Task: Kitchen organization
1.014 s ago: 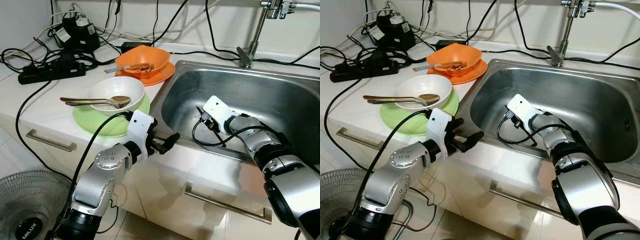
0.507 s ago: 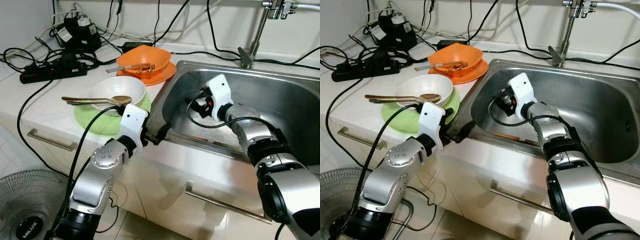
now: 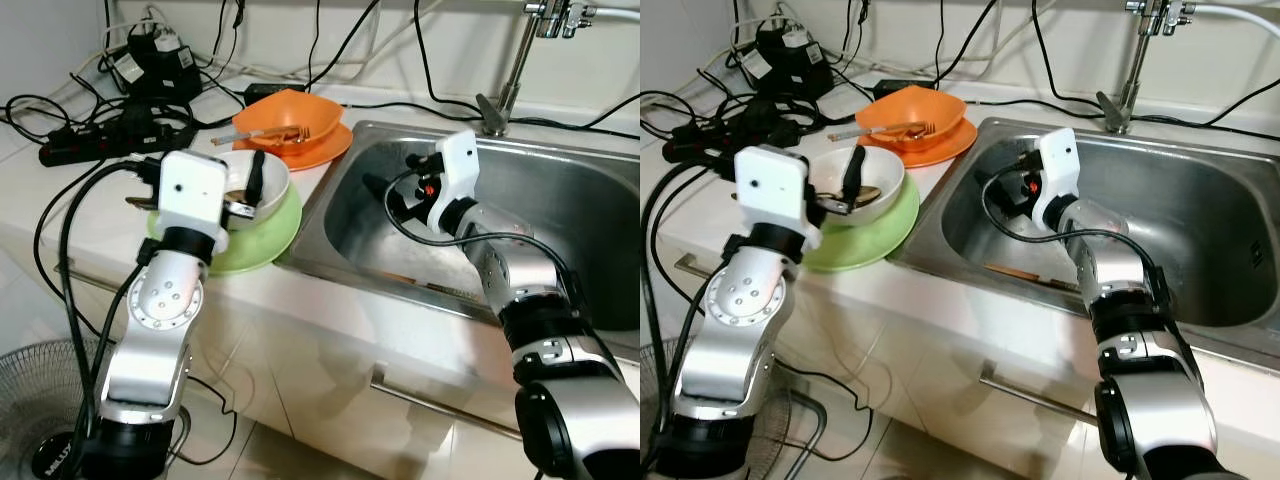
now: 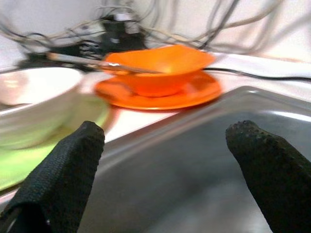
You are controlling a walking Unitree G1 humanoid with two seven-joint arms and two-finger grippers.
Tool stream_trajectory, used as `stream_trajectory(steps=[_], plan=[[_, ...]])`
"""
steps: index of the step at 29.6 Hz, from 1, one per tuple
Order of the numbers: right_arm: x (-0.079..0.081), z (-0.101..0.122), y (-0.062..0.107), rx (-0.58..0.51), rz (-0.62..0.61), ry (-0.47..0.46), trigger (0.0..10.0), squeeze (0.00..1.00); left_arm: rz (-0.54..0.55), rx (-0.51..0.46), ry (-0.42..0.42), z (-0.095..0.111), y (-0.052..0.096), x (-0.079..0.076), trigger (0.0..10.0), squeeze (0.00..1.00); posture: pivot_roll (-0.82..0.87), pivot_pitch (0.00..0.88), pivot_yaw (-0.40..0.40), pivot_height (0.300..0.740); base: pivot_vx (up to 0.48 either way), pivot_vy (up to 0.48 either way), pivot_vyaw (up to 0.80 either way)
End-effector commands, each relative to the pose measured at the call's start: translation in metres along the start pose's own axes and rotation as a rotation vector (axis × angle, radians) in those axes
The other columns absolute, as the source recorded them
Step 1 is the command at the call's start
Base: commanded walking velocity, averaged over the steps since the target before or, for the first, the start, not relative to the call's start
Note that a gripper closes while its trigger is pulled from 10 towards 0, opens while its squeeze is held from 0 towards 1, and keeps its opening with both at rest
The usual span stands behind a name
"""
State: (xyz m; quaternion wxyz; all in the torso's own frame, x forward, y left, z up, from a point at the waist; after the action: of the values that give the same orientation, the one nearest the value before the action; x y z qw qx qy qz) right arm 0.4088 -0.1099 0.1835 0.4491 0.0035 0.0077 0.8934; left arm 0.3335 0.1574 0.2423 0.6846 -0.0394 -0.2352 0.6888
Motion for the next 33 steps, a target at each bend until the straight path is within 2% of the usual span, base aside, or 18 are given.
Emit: stream_trajectory(steps=[1,4,5,7,8,10,11,12,13,14,15,17,21,22,24,33], plan=[[0.020,0.008,0.000,-0.006,0.106,-0.007,10.0,1.00,0.089,-0.032,-0.028,0.006,0.002,0.018,10.0,1.00,-0.04,0.000,0.101,0.740,0.000,0.000,0.00],[0.036,0.006,0.007,0.007,0.194,0.006,10.0,1.00,0.188,-0.024,-0.062,0.005,0.008,0.039,10.0,1.00,-0.04,0.000,0.105,0.740,0.000,0.000,0.00],[0.039,0.005,0.009,0.011,0.206,0.006,10.0,1.00,0.230,-0.009,-0.070,0.002,0.012,0.048,10.0,1.00,-0.03,0.000,0.102,0.740,0.000,0.000,0.00],[0.039,0.005,0.009,0.014,0.207,0.007,10.0,0.98,0.249,0.003,-0.074,0.000,0.014,0.053,10.0,1.00,-0.03,0.000,0.102,0.740,0.000,0.000,0.00],[0.043,0.004,0.011,0.021,0.224,-0.010,10.0,0.98,0.289,0.049,-0.067,-0.011,0.021,0.064,10.0,0.99,-0.03,0.000,0.100,0.740,0.000,0.000,0.00],[0.056,0.004,0.016,0.034,0.297,-0.049,10.0,0.96,0.322,0.102,-0.037,-0.023,0.026,0.070,10.0,0.85,-0.02,0.000,0.099,0.740,0.000,0.000,0.00],[0.064,0.003,0.021,0.050,0.351,-0.058,10.0,0.88,0.332,0.122,-0.023,-0.028,0.028,0.071,10.0,0.68,-0.02,0.000,0.099,0.740,0.000,0.000,0.00],[0.072,0.002,0.026,0.067,0.395,-0.044,10.0,0.83,0.336,0.136,-0.011,-0.032,0.028,0.071,10.0,0.41,-0.02,0.000,0.098,0.740,0.000,0.000,0.00],[0.077,0.000,0.030,0.080,0.422,-0.028,10.0,0.79,0.336,0.143,-0.004,-0.034,0.028,0.070,10.0,0.30,-0.02,0.000,0.098,0.740,0.000,0.000,0.00],[0.080,-0.002,0.032,0.092,0.431,-0.015,10.0,0.72,0.332,0.147,0.001,-0.036,0.027,0.069,10.0,0.00,-0.02,0.000,0.100,0.740,0.000,0.000,0.00],[0.080,-0.003,0.034,0.102,0.429,-0.007,10.0,0.67,0.327,0.156,0.019,-0.039,0.027,0.066,10.0,0.00,-0.02,0.000,0.100,0.740,0.000,0.000,0.00],[0.080,-0.004,0.034,0.108,0.422,-0.004,10.0,0.65,0.322,0.168,0.035,-0.042,0.026,0.064,10.0,0.00,-0.03,0.000,0.100,0.740,0.000,0.000,0.00],[0.074,-0.004,0.035,0.080,0.350,0.003,10.0,0.66,0.259,0.194,0.082,-0.050,0.022,0.048,10.0,0.00,-0.04,0.000,0.103,0.740,0.000,0.000,0.00],[0.071,0.000,0.035,0.052,0.312,0.002,10.0,0.67,0.224,0.211,0.124,-0.056,0.021,0.040,10.0,0.00,-0.04,0.002,0.105,0.740,0.000,0.000,0.00],[0.071,0.001,0.036,0.042,0.302,-0.005,10.0,0.68,0.205,0.220,0.134,-0.059,0.020,0.036,10.0,0.00,-0.05,0.005,0.107,0.740,0.000,0.000,0.00],[0.070,0.002,0.038,0.038,0.288,-0.004,10.0,0.67,0.176,0.219,0.157,-0.063,0.017,0.031,10.0,0.00,-0.06,0.010,0.107,0.740,0.000,0.000,0.00]])
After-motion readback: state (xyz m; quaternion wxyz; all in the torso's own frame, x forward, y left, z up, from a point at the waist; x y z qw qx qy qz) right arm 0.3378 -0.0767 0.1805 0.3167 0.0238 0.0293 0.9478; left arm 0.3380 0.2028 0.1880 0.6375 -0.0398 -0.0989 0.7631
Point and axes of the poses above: a point about 5 cm out from each wrist's last joint towards the gripper, its own y axis pointing back from the gripper into the wrist, its own z axis along the axis of the wrist's last joint, x = y × z, the point moved 5 cm from there along -y, pointing out of the wrist towards the gripper, and after that the axes turned 1 degree about y, right-handed, at the moved point
